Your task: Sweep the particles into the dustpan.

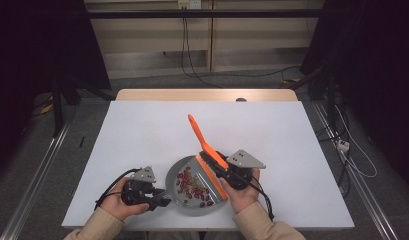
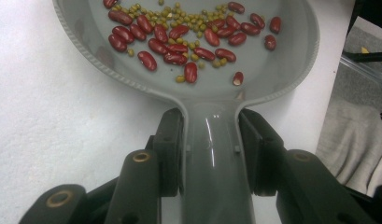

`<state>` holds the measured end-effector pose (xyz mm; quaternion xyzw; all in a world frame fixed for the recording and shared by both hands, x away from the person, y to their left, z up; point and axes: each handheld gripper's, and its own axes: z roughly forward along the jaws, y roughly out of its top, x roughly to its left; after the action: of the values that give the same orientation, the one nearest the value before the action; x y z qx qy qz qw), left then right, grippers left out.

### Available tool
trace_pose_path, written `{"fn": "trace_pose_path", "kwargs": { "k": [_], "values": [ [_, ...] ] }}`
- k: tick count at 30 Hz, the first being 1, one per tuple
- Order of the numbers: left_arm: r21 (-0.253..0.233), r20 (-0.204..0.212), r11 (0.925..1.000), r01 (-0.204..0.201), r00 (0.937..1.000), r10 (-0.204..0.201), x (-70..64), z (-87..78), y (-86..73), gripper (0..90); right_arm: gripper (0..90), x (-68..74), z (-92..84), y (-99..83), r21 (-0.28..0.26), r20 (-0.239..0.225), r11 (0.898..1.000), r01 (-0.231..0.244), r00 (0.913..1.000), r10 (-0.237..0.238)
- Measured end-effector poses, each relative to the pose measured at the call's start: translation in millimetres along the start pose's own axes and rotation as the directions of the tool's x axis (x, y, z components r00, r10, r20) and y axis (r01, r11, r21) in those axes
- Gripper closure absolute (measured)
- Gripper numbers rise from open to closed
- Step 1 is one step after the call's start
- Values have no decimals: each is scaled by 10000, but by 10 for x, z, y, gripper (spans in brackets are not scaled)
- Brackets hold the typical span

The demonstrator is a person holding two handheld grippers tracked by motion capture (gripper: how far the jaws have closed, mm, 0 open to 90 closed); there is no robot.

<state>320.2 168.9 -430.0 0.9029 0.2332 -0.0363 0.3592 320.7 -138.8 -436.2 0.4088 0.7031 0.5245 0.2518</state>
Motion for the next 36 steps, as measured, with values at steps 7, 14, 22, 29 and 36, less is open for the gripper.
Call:
{"fn": "trace_pose_path", "kwargs": {
  "k": [7,14,22,29,36],
  "values": [
    [-287,-378,9996,-8,9993,-2,30,-24,-32,627,713,-178,-69,-26,194,216,9998,-29,9998,25],
    [-755,-633,9969,223,9976,-272,63,-89,-44,627,713,-320,-113,-21,392,508,9992,101,9986,-121],
    [-1237,-1062,9907,563,9919,-697,125,-176,-70,627,712,-476,-195,-23,337,941,9994,-116,9955,83],
    [-1483,-1345,9859,776,9861,-979,178,-235,-83,627,712,-554,-264,-35,359,1204,9993,-82,9927,38],
    [-2108,-1749,9704,1178,9722,-1560,248,-298,-107,627,712,-639,-333,-51,336,1387,9994,-112,9903,65]
  ]
}}
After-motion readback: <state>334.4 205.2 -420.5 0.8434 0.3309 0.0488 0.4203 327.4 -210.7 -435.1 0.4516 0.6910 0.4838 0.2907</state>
